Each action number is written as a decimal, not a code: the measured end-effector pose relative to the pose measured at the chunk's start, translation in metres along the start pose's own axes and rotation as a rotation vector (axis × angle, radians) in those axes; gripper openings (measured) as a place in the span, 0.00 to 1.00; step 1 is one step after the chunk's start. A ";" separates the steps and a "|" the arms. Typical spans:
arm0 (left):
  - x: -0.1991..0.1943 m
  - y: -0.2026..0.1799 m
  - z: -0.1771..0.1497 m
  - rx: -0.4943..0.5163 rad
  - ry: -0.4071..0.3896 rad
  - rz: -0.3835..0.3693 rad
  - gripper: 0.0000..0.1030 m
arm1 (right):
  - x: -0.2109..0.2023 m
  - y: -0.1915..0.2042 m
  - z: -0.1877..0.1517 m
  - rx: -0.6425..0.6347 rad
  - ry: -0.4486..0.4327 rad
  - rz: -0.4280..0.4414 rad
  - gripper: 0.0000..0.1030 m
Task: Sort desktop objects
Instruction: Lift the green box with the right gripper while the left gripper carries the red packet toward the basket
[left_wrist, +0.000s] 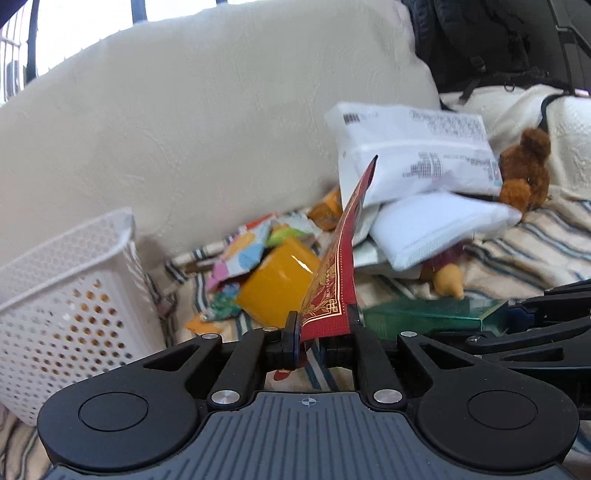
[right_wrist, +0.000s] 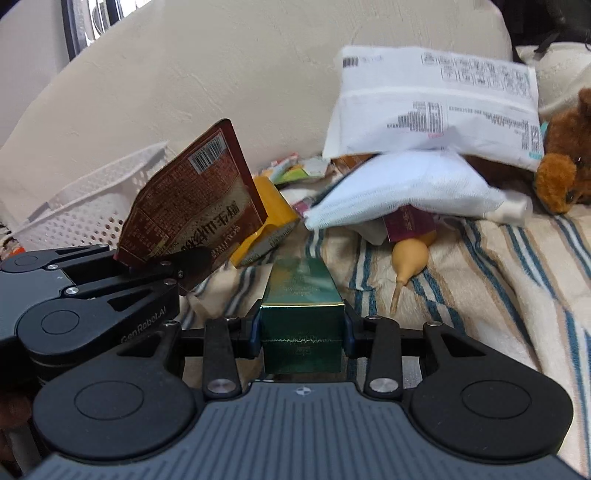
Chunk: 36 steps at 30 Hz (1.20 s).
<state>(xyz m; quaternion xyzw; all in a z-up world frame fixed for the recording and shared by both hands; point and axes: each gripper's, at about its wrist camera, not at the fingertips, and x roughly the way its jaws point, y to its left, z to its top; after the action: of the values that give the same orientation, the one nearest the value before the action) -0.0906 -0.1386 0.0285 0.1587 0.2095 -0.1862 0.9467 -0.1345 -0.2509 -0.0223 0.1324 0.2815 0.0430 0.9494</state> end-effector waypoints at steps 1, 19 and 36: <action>-0.004 0.001 0.002 0.001 -0.005 0.001 0.03 | -0.003 0.001 0.001 -0.002 -0.004 0.002 0.43; -0.005 0.006 0.001 -0.022 0.016 0.013 0.03 | 0.009 -0.005 -0.002 -0.004 0.042 -0.011 0.47; 0.005 0.014 0.003 -0.044 0.027 0.052 0.03 | 0.020 -0.004 -0.005 -0.032 0.041 -0.020 0.44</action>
<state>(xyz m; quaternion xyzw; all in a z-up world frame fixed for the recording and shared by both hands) -0.0800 -0.1288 0.0319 0.1458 0.2223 -0.1548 0.9515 -0.1201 -0.2507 -0.0380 0.1133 0.3015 0.0409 0.9458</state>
